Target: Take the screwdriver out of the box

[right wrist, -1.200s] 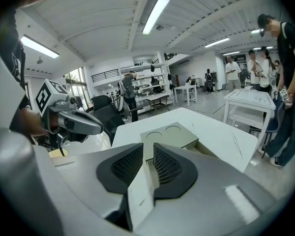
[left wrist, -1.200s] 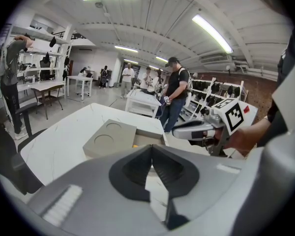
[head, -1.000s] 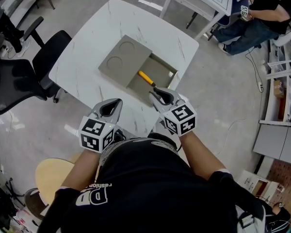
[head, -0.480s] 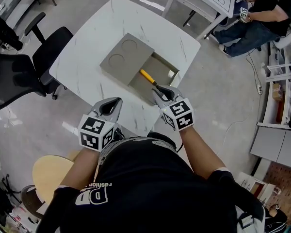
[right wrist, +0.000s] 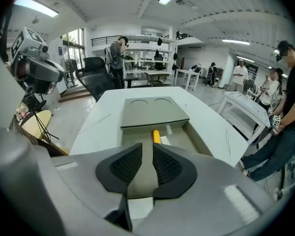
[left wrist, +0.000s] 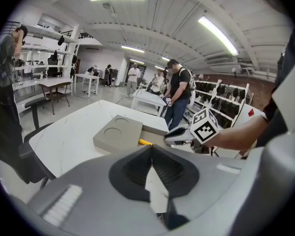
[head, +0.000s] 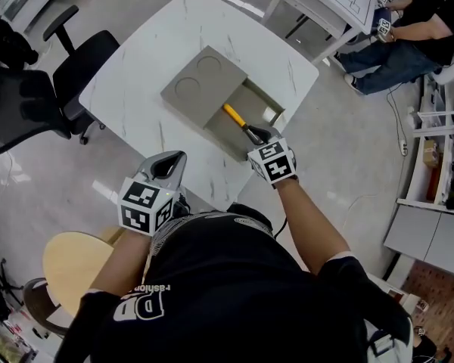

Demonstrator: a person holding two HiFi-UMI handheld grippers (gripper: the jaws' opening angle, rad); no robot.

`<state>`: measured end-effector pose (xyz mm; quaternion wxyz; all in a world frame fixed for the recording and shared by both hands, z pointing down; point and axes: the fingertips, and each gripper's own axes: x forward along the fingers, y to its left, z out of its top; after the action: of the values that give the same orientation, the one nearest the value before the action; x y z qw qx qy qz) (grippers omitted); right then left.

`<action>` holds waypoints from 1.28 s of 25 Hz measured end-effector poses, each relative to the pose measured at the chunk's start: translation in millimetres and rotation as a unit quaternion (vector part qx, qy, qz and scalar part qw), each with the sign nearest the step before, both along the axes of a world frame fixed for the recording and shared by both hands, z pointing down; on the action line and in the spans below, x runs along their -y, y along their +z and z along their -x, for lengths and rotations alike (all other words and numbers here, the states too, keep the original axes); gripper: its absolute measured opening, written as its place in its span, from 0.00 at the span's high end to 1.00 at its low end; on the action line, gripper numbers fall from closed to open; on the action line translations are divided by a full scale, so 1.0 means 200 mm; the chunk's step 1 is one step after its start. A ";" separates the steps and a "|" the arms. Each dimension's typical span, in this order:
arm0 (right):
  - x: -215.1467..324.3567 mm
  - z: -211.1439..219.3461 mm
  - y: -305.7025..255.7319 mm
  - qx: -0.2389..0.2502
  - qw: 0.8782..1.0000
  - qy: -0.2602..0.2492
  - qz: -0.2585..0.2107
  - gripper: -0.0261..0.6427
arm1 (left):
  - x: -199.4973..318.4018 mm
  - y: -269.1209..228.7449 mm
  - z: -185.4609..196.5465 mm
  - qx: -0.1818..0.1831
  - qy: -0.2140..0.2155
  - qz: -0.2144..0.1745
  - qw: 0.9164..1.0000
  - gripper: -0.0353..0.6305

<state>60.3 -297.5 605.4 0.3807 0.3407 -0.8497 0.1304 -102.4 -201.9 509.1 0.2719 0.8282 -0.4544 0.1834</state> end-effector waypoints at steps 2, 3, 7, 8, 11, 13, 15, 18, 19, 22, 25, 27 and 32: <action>0.02 0.00 0.05 -0.012 1.000 -0.002 0.009 0.88 | -0.01 0.00 0.02 0.001 -0.006 0.002 1.000 0.86; 0.03 0.00 0.07 -0.017 1.000 -0.003 0.013 0.88 | -0.02 0.01 0.03 0.001 -0.008 0.003 1.000 0.86; 0.08 0.00 0.16 -0.033 0.999 -0.004 0.027 0.88 | -0.04 0.02 0.07 0.003 -0.018 0.006 1.000 0.86; 0.09 0.00 0.17 -0.037 0.999 -0.005 0.031 0.88 | -0.04 0.02 0.08 0.004 -0.021 0.007 1.000 0.86; 0.13 0.01 0.23 -0.049 0.998 -0.012 0.043 0.88 | -0.06 0.03 0.10 0.006 -0.031 0.011 0.999 0.86; 0.15 0.02 0.27 -0.057 0.997 -0.015 0.050 0.88 | -0.07 0.04 0.13 0.007 -0.038 0.014 0.999 0.86; 0.17 0.02 0.30 -0.065 0.996 -0.016 0.058 0.88 | -0.07 0.04 0.15 0.008 -0.044 0.017 0.999 0.86; 0.20 0.01 0.35 -0.075 0.995 -0.017 0.066 0.88 | -0.08 0.05 0.17 0.007 -0.053 0.019 0.998 0.86; 0.21 0.01 0.36 -0.078 0.994 -0.018 0.069 0.88 | -0.09 0.05 0.17 0.007 -0.056 0.019 0.998 0.86; 0.22 0.02 0.40 -0.087 0.992 -0.024 0.083 0.88 | -0.10 0.06 0.18 0.007 -0.061 0.022 0.998 0.86; 0.22 0.03 0.43 -0.096 0.990 -0.032 0.096 0.88 | -0.11 0.07 0.19 0.002 -0.067 0.025 0.997 0.86; 0.22 0.04 0.45 -0.101 0.989 -0.036 0.099 0.88 | -0.11 0.07 0.20 -0.002 -0.073 0.027 0.997 0.86; 0.23 0.04 0.48 -0.114 0.986 -0.042 0.112 0.87 | -0.13 0.06 0.23 -0.002 -0.085 0.026 0.996 0.86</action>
<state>51.9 -342.8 702.2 0.5157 0.2724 -0.7946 0.1686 -147.7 -175.8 521.7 0.3085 0.7800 -0.5174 0.1695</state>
